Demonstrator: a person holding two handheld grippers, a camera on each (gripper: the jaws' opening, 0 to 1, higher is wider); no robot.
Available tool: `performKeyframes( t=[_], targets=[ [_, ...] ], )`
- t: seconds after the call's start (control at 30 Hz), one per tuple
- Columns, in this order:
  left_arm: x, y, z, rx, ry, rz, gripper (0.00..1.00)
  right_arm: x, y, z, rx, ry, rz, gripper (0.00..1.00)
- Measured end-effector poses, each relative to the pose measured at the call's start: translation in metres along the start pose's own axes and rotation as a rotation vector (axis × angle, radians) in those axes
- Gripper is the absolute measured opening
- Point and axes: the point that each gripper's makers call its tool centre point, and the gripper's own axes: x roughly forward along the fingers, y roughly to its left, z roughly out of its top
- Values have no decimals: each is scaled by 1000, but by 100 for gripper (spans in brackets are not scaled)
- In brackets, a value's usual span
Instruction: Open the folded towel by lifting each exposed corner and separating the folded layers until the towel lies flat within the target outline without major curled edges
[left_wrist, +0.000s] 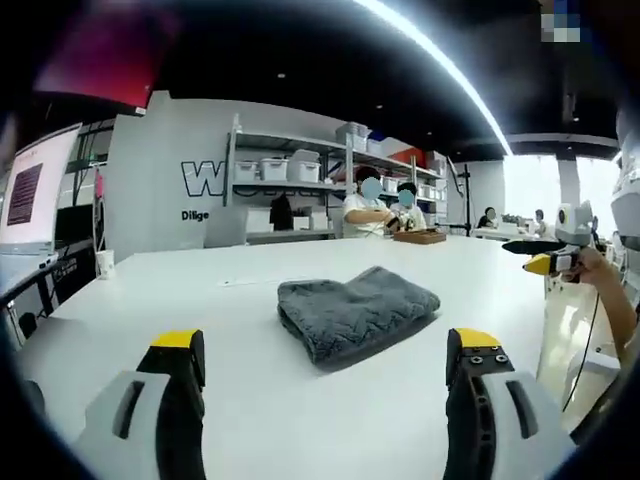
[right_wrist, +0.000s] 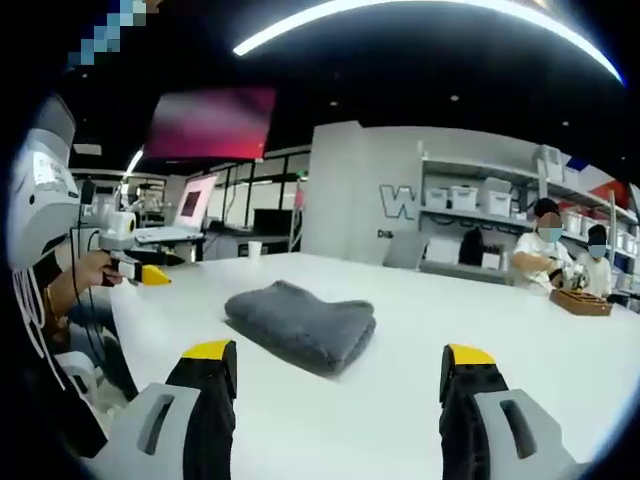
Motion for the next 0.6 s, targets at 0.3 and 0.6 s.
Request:
performKeyframes(
  t=[0.3, 0.6],
  targets=[
    [0, 2, -4, -2, 9, 5, 99, 0, 2, -1, -7, 7, 5, 81],
    [-1, 4, -6, -4, 16, 10, 99, 3, 3, -1, -10, 13, 7, 80]
  ],
)
